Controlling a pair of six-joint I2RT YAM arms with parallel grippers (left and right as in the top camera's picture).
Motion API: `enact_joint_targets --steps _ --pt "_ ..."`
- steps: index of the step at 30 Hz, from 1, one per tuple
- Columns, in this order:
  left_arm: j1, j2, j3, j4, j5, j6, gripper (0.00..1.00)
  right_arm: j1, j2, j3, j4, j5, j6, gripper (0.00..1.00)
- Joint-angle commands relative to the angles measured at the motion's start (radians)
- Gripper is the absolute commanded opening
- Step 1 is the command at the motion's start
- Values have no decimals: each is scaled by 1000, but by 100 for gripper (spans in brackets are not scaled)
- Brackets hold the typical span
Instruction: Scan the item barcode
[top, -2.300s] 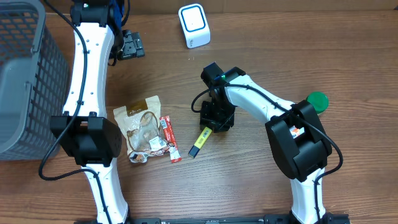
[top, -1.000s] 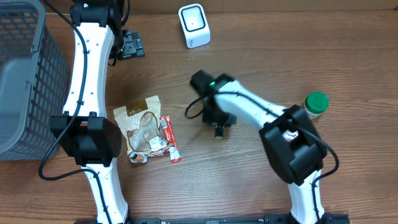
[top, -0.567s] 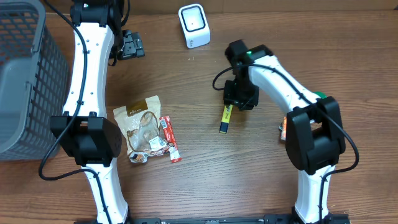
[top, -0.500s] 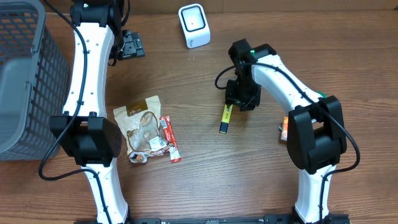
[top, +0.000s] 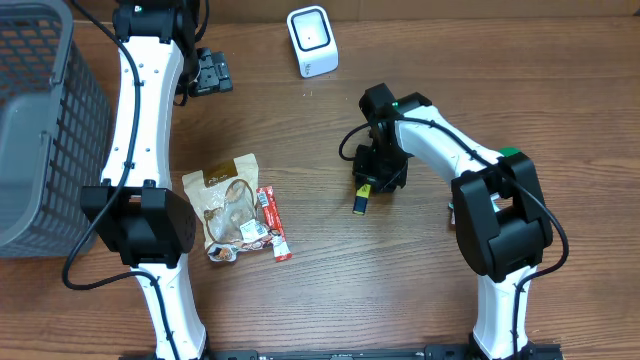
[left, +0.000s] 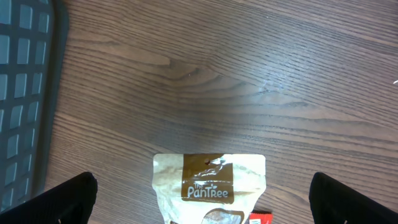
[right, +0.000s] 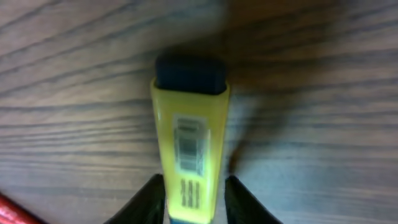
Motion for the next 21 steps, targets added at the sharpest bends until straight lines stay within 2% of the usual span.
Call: enact_joint_targets --steps 1,5,7,16,21 --pt "2 -8 1 1 -13 22 100 8 -29 -52 44 -3 21 25" --pt "2 -8 1 1 -13 22 100 34 -29 -101 113 2 14 25" --pt "2 -8 1 1 -13 22 100 38 -29 -97 118 5 -14 33" --pt "2 -8 1 1 -13 22 100 18 -29 105 -48 48 -14 42" --pt "2 -8 1 1 -13 22 100 21 -29 92 -62 66 -10 41"
